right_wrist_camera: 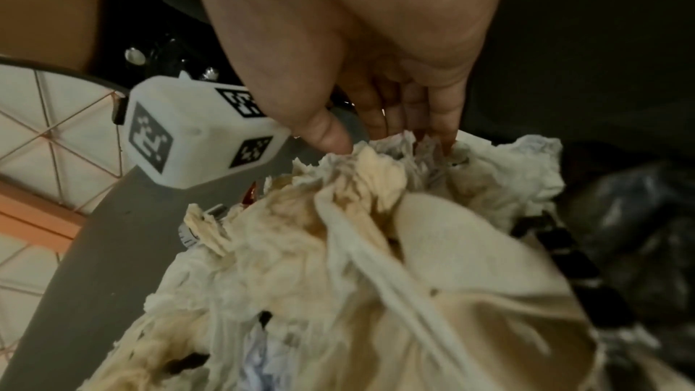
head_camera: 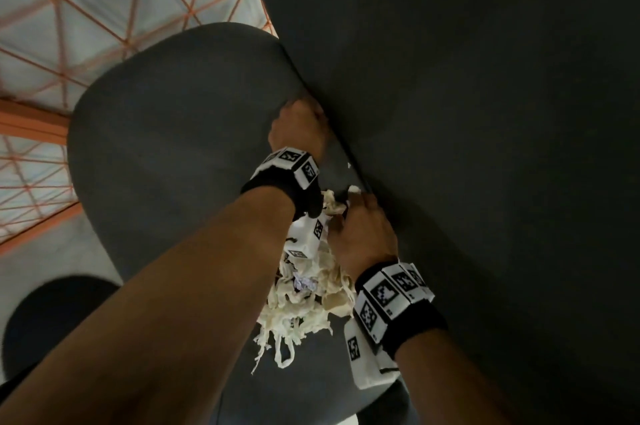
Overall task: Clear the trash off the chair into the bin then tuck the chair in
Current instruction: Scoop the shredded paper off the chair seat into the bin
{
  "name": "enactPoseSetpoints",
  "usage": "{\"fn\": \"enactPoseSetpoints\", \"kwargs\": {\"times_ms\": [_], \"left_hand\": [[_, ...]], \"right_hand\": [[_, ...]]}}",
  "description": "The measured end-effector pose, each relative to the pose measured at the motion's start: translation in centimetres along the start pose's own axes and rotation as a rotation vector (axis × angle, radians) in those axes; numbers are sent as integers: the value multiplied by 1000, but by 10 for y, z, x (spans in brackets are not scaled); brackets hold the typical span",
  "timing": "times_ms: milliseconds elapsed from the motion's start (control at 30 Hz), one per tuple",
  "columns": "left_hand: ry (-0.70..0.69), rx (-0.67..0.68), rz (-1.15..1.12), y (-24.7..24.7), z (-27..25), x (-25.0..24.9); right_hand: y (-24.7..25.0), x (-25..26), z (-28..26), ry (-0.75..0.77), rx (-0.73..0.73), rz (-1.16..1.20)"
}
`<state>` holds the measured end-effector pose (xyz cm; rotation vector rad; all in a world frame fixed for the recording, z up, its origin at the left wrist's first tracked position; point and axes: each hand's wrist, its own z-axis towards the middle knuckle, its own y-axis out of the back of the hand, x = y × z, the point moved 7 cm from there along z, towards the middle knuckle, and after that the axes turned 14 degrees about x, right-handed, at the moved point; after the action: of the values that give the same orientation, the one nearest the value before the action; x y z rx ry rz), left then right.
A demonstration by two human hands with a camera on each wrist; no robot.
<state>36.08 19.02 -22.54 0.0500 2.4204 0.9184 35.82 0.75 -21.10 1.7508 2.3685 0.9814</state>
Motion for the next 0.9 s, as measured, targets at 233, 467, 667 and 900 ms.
{"fn": "enactPoseSetpoints", "kwargs": {"times_ms": [233, 467, 667, 900], "left_hand": [[-25, 381, 205, -16, -37, 5], [-92, 683, 294, -23, -106, 47], [-304, 245, 236, -21, -78, 9], [-146, 136, 247, -57, -53, -8]], "right_hand": [[-11, -4, -24, 57, 38, -5], [4, -6, -53, 221, -126, -13], [-18, -13, -16, 91, 82, -21], [-42, -25, -6, 59, 3, -73]]}}
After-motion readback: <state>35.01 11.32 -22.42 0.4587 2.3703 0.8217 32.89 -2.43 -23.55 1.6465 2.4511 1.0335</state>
